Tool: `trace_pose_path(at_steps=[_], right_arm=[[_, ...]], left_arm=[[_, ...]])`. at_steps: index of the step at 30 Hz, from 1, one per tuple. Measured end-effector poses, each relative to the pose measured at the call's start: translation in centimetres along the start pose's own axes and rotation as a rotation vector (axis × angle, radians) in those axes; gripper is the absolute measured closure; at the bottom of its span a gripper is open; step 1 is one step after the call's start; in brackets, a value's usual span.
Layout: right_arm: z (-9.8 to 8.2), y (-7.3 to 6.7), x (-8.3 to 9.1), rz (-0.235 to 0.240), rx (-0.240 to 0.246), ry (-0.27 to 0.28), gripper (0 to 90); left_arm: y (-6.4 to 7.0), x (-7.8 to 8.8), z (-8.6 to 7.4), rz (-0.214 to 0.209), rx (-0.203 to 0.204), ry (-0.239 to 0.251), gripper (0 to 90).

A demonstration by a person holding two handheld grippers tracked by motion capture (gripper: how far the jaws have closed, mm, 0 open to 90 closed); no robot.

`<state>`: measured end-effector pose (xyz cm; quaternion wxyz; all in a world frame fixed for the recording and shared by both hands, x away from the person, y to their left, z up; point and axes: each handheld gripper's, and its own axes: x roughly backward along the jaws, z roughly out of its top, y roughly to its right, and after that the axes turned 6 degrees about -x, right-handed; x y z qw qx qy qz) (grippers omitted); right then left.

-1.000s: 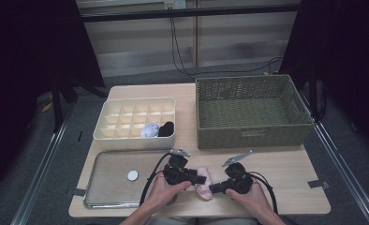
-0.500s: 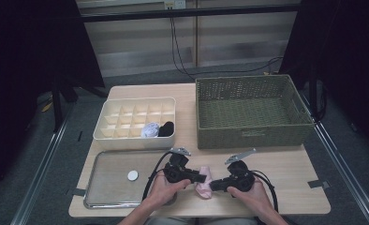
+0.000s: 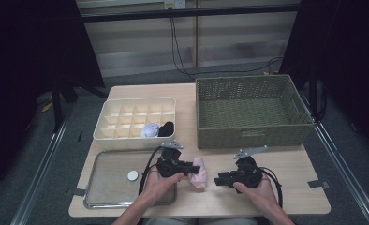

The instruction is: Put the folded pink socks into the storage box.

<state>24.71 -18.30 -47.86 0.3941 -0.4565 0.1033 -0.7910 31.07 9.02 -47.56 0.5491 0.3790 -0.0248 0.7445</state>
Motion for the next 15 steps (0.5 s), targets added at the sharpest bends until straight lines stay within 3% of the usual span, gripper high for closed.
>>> trace_pose_path(at_steps=[2,9,15], right_arm=[[0.1,0.0,0.3,-0.009,-0.004,0.002,54.7],[0.4,0.2,1.1,-0.024,-0.009,0.04,47.0],[0.6,0.6,1.4,-0.036,-0.013,0.057,41.3]], left_arm=[[-0.1,0.3,0.0,0.002,0.0,0.004,71.8],[-0.4,1.2,0.2,0.019,-0.007,0.018,71.6],[-0.8,2.1,0.3,0.03,0.011,0.052,71.5]])
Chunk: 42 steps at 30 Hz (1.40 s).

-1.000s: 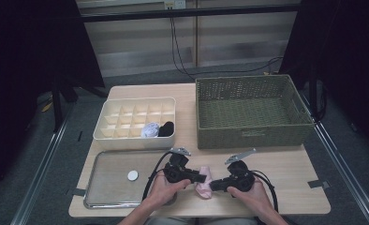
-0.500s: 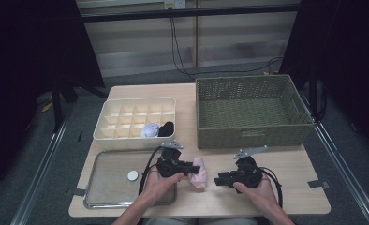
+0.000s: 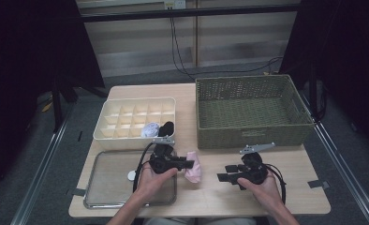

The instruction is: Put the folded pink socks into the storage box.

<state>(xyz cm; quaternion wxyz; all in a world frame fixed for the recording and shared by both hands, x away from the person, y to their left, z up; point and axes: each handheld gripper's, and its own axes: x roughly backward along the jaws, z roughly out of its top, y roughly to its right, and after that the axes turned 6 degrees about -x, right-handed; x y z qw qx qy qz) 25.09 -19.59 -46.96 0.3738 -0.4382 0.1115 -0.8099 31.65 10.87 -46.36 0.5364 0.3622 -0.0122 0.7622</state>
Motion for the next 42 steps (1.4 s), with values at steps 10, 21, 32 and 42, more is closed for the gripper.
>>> trace_pose_path(at_steps=[10,21,32,42], right_arm=[[0.1,0.3,0.2,-0.002,0.004,0.007,36.3],[0.1,0.7,1.2,-0.047,0.004,0.044,32.5],[0.2,0.7,1.5,-0.012,0.026,0.06,25.0],[0.2,0.4,1.4,-0.031,0.008,0.059,26.1]], left_arm=[[-0.4,1.7,-0.1,0.03,0.001,0.013,71.3],[-0.3,2.8,-0.3,0.052,-0.011,0.008,71.2],[-0.7,5.6,0.3,0.088,-0.012,0.048,71.1],[-1.9,8.7,0.1,0.152,0.008,0.066,70.9]])
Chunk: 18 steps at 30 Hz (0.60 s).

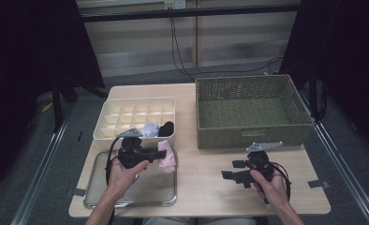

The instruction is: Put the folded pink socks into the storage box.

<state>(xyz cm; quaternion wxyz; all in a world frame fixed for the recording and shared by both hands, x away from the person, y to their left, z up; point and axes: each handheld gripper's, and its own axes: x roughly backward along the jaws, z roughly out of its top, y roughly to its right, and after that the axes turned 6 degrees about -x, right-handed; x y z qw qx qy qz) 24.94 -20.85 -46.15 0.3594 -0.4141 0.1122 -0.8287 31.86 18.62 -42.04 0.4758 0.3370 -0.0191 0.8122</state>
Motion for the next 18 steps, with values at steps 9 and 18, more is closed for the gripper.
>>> trace_pose_path(at_steps=[9,18], right_arm=[[0.1,-0.4,-0.1,0.005,0.018,0.018,28.3],[-0.6,-0.1,0.7,-0.014,0.034,0.057,27.9]], left_arm=[[-1.1,1.6,0.5,0.038,-0.003,0.007,70.9],[-2.5,3.8,1.2,0.091,0.01,0.04,70.8]])
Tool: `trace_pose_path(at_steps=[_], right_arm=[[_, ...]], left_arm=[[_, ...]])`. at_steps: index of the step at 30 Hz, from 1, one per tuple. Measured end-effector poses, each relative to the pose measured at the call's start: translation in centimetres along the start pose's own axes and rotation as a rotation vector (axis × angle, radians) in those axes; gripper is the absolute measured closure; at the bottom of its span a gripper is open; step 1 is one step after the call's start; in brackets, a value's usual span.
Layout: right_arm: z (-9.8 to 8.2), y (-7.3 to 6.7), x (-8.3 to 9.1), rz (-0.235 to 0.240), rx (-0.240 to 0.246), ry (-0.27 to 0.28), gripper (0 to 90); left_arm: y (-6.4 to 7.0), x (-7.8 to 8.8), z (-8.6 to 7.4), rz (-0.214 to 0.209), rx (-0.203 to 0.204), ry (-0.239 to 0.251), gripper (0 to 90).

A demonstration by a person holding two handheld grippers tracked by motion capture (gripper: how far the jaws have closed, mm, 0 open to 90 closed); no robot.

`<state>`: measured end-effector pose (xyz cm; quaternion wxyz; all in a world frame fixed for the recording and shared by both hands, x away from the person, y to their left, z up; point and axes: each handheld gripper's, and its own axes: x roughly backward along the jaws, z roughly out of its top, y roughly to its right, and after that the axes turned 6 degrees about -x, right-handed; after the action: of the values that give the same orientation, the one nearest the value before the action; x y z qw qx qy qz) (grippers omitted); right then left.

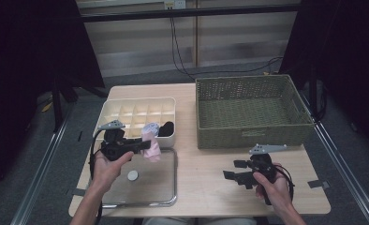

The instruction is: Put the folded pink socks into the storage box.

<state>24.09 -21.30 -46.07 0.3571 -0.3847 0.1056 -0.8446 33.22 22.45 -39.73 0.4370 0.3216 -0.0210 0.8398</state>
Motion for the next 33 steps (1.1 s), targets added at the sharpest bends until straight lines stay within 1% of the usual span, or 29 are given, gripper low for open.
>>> trace_pose_path(at_steps=[3,5,6,8,9,10,11,14,17,22,24,25,27,29,33], right_arm=[[-0.2,0.3,0.1,0.006,-0.005,0.011,27.4],[-0.3,0.4,0.1,0.016,-0.007,-0.003,26.7],[-0.3,0.4,0.0,0.024,0.001,-0.009,25.9],[-0.4,0.3,-0.2,0.02,-0.002,-0.019,25.4],[-0.4,0.4,-0.3,0.029,0.003,-0.024,25.1],[-0.4,0.3,-0.3,0.031,0.004,-0.031,24.5],[-0.4,0.3,-0.3,0.03,0.004,-0.033,24.3],[-0.3,0.4,-0.3,0.031,-0.002,-0.029,24.2],[-0.3,0.5,-0.2,0.03,-0.004,-0.027,24.1],[-0.3,0.6,-0.2,0.026,-0.013,-0.034,23.5],[-0.3,0.7,-0.2,0.025,-0.011,-0.033,23.3],[-0.3,0.7,-0.2,0.025,-0.013,-0.032,23.3],[-0.3,0.7,-0.3,0.025,-0.014,-0.034,23.3],[-0.3,0.8,-0.3,0.027,-0.014,-0.034,23.3],[-0.3,0.7,-0.4,0.028,-0.017,-0.042,23.0]], left_arm=[[-0.6,0.4,0.2,0.025,-0.003,-0.008,70.8],[-1.0,0.8,0.3,0.039,0.009,-0.002,70.8],[-1.2,0.9,0.4,0.045,0.008,0.0,70.8],[-1.6,1.2,0.6,0.054,0.022,0.01,70.9],[-1.7,1.4,0.7,0.062,0.019,0.01,70.8],[-1.9,1.5,0.7,0.064,0.026,0.011,70.9],[-2.1,1.6,0.8,0.07,0.022,0.012,70.9],[-2.4,1.9,1.1,0.079,0.032,0.017,70.9],[-2.7,2.2,1.5,0.085,0.024,0.011,70.9],[-3.2,2.7,2.1,0.107,0.023,0.026,70.9],[-3.4,2.9,2.3,0.111,0.023,0.044,70.9],[-3.5,3.0,2.4,0.115,0.013,0.048,70.9],[-3.6,3.1,2.6,0.127,0.008,0.046,70.9],[-3.9,3.2,2.9,0.133,0.016,0.055,70.9],[-4.4,3.3,3.3,0.149,0.019,0.059,70.9]])
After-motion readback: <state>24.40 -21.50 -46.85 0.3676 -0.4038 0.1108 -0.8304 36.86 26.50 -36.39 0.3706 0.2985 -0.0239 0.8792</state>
